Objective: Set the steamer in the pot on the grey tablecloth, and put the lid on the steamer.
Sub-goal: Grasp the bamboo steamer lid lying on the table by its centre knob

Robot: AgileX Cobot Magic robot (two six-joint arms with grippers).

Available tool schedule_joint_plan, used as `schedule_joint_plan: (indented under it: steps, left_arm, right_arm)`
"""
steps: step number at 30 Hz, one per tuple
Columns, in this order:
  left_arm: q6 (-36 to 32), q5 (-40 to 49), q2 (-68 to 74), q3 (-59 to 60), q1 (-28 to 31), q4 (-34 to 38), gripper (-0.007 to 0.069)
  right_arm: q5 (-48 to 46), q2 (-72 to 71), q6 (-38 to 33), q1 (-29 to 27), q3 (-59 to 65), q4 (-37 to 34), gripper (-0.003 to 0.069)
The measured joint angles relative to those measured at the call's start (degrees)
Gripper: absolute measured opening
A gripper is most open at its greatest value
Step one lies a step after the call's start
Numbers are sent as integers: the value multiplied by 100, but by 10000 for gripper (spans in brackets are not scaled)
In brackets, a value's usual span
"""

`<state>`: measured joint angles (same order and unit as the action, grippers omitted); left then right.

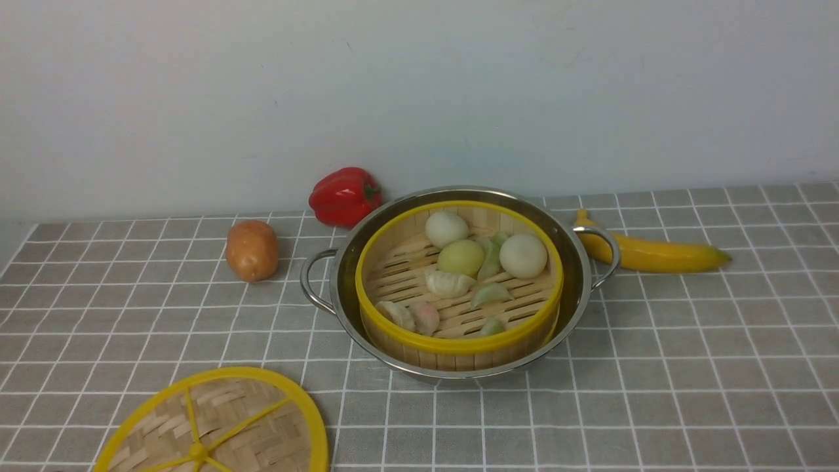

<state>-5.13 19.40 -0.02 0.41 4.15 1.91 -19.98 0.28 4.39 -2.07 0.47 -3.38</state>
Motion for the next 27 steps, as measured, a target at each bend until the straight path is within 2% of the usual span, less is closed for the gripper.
schedule_joint_plan:
  steps: [5, 9, 12, 14, 16, 17, 18, 21, 27]
  left_arm:
    - [0, -129, 0, 0, 0, -319, 243]
    - [85, -147, 0, 0, 0, -133, 243]
    - [383, -278, 0, 0, 0, 805, 243]
    - [477, -440, 0, 0, 0, 1693, 243]
    - [471, -588, 0, 0, 0, 2176, 243]
    - [470, -607, 0, 0, 0, 2176, 243]
    - [429, -776, 0, 0, 0, 2584, 243]
    - [226, -889, 0, 0, 0, 2969, 243]
    - [-150, -635, 0, -350, 0, 3236, 243]
  right_arm:
    - [0, 0, 0, 0, 0, -13, 240]
    - [0, 0, 0, 0, 0, -13, 240]
    - [0, 0, 0, 0, 0, -17, 240]
    - [0, 0, 0, 0, 0, -17, 240]
    - [5, 0, 0, 0, 0, -17, 240]
    - [5, 0, 0, 0, 0, -17, 240]
    - [5, 0, 0, 0, 0, -17, 240]
    - [11, 0, 0, 0, 0, -17, 240]
    - [11, 0, 0, 0, 0, -17, 240]
